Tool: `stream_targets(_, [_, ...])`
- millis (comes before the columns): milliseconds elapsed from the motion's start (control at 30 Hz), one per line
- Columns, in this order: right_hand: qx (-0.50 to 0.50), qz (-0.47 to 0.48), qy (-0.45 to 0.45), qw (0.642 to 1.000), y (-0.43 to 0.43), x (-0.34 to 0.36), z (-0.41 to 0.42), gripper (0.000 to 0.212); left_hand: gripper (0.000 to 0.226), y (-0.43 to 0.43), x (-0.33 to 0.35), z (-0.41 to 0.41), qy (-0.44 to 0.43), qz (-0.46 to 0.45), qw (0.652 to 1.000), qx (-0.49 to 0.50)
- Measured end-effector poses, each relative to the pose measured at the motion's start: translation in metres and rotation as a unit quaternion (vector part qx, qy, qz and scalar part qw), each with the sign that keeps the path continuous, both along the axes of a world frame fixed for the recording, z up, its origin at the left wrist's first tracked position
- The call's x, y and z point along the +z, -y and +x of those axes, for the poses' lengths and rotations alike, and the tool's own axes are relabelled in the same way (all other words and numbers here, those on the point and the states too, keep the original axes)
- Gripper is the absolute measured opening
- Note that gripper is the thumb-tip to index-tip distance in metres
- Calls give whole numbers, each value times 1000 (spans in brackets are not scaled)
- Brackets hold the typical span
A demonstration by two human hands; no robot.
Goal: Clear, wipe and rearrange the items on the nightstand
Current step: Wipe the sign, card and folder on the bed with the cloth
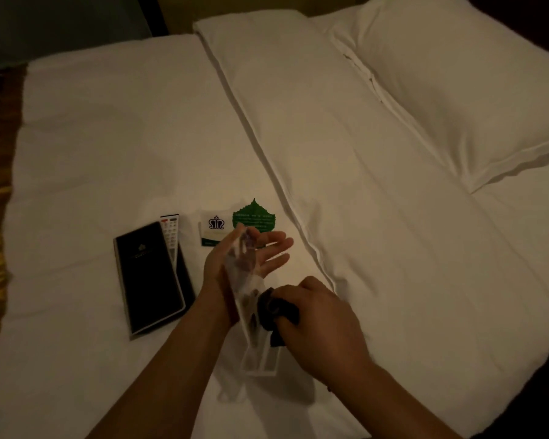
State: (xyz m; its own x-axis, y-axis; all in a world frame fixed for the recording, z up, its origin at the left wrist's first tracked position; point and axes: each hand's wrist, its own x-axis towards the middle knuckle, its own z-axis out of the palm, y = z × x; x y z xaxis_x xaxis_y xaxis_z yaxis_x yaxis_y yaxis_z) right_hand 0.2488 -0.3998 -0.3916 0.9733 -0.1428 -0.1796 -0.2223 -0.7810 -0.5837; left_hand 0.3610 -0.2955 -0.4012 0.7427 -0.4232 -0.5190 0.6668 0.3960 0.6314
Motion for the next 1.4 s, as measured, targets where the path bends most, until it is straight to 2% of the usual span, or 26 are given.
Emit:
stream_targets(67, [-6, -41, -25, 999, -1, 0, 6, 32, 36, -2, 1, -6, 88, 38, 995, 11])
stream_targets(133, [-15, -2, -77, 997, 1, -1, 11, 29, 29, -2, 3, -8, 155, 54, 986, 18])
stream_targets(200, [-9, 63, -130, 989, 0, -2, 11, 28, 26, -1, 6, -8, 173, 39, 984, 33])
stream_targets(400, [8, 133, -194, 972, -1, 1, 1, 30, 34, -4, 0, -6, 212, 144, 955, 147])
stream_targets(500, [-11, 154, -209, 966, 10, 2, -1, 22, 32, -5, -10, 2, 191, 251, 926, 209])
stream_targets(567, [-45, 160, -186, 968, 18, 0, -1, 18, 29, -9, -22, 10, 163, 283, 918, 225])
stream_targets(667, [-139, 215, -122, 959, 31, -8, 2, 23, 26, -23, -45, 19, 129, 297, 921, 219])
stream_targets(767, [-229, 303, -86, 921, 40, -14, 9, 23, 24, -35, -67, 24, 14, 266, 933, 242])
stream_targets(833, [-267, 346, -73, 897, 41, -19, 13, 24, 27, -34, -82, 24, -61, 232, 946, 218])
stream_targets(900, [-288, 340, -63, 893, 41, -24, 15, 26, 28, -28, -96, 21, -71, 276, 944, 166])
stream_targets(1033, [-309, 366, -72, 875, 39, -34, 14, 26, 19, -36, -105, 19, 18, 427, 902, 63])
stream_targets(1133, [-304, 374, -68, 873, 37, -39, 17, 30, 33, -60, -99, 16, 106, 511, 853, 11])
stream_targets(1167, [-298, 372, -65, 877, 34, -40, 18, 32, 30, -71, -96, 15, 156, 544, 824, 14])
stream_targets(1233, [-277, 379, -62, 881, 28, -40, 21, 37, 23, -97, -91, 13, 251, 621, 741, 43])
stream_targets(1267, [-267, 390, -66, 879, 24, -41, 24, 38, 25, -111, -90, 15, 271, 659, 699, 67])
stream_targets(1333, [-246, 402, -79, 879, 14, -41, 31, 36, 45, -138, -93, 24, 234, 733, 632, 92])
stream_targets(1367, [-236, 399, -82, 882, 9, -40, 35, 35, 59, -150, -98, 30, 184, 755, 624, 85])
stream_targets(1400, [-225, 393, -84, 888, 4, -40, 38, 32, 73, -159, -102, 35, 119, 753, 643, 70])
